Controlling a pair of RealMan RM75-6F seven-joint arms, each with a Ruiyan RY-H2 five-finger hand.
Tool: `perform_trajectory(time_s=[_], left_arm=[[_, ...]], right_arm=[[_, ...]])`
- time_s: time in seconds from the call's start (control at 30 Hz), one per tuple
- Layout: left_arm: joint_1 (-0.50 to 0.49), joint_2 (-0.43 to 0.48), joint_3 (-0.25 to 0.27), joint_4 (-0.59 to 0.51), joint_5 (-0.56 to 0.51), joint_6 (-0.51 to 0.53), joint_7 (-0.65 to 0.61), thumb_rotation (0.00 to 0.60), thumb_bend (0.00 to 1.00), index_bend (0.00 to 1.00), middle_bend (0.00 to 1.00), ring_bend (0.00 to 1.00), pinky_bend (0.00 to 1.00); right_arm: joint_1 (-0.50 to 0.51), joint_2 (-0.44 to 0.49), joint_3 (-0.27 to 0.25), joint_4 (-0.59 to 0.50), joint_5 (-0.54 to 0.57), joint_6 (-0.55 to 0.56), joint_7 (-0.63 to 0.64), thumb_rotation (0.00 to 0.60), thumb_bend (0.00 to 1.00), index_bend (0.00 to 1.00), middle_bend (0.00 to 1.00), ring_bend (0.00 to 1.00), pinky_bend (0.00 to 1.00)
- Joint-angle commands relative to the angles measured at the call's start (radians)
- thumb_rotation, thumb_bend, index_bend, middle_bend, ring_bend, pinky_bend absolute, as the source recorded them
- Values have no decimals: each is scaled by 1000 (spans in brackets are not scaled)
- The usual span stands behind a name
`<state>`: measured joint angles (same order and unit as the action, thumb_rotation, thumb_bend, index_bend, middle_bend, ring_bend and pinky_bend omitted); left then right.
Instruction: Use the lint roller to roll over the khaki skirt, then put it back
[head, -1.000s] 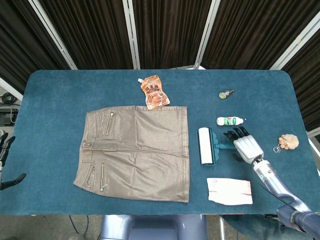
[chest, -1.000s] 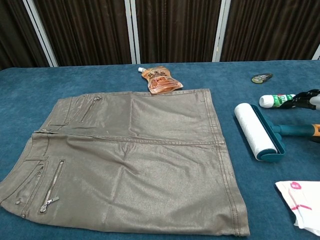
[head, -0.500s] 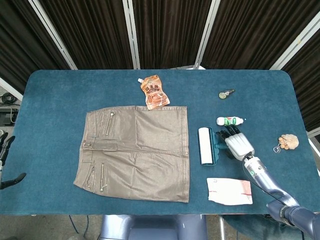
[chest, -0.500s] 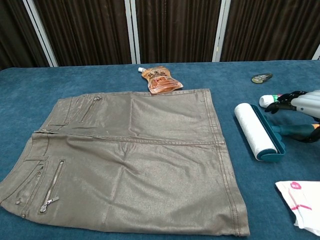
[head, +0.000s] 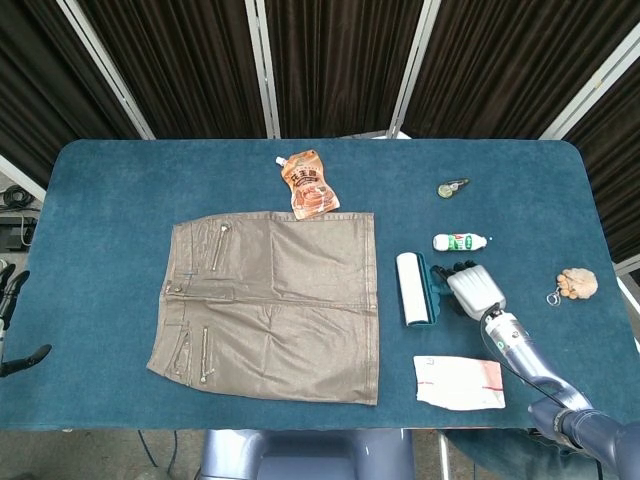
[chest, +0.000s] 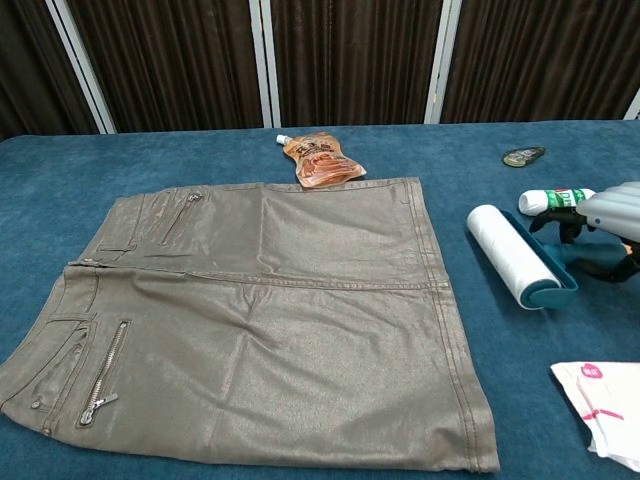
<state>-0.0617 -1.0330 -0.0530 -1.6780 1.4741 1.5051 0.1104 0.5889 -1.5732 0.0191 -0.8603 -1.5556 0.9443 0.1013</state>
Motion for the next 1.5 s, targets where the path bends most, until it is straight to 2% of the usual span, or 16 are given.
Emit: perform_trajectory(time_s=[0.03, 0.33, 0.47, 0.57, 0.7, 0.83, 0.97, 1.13, 1.5], left_arm=[[-1, 0, 0, 0, -1, -1, 0, 600, 0, 0, 0, 0, 0], [0, 8, 0, -7, 5, 5, -17, 600, 0, 0, 0, 0, 0], [2, 15, 4, -10, 15, 8, -29, 600, 0, 0, 0, 0, 0], [4, 20, 6, -14, 24, 14, -38, 600, 0, 0, 0, 0, 0], [5, 27, 7, -17, 30, 18, -50, 600, 0, 0, 0, 0, 0], [4, 32, 8, -16, 30, 17, -64, 600, 0, 0, 0, 0, 0], [4, 38, 6, -10, 27, 14, -82, 600, 0, 0, 0, 0, 0], [4, 45, 5, 2, 21, 10, -109, 600, 0, 0, 0, 0, 0], [6, 50, 10, 3, 39, 18, -125, 600, 0, 0, 0, 0, 0]], right_arm=[[2, 1, -6, 8, -14, 24, 21, 600, 639, 383, 493, 348, 356], [10, 33, -8, -28, -69, 142, 34, 600, 648, 385, 496, 351, 358], [29, 67, -2, -99, -107, 200, -5, 600, 654, 385, 496, 350, 358], [60, 102, 16, -192, -126, 210, -66, 600, 659, 386, 496, 351, 359], [114, 141, 50, -337, -140, 187, -165, 600, 664, 388, 496, 352, 364], [156, 169, 90, -489, -105, 124, -268, 600, 669, 391, 496, 354, 367], [188, 167, 120, -577, -73, 81, -363, 600, 669, 392, 497, 354, 367], [199, 140, 135, -632, -13, 46, -421, 600, 674, 392, 497, 355, 367], [213, 50, 99, -638, 19, 3, -509, 600, 692, 396, 502, 366, 378]])
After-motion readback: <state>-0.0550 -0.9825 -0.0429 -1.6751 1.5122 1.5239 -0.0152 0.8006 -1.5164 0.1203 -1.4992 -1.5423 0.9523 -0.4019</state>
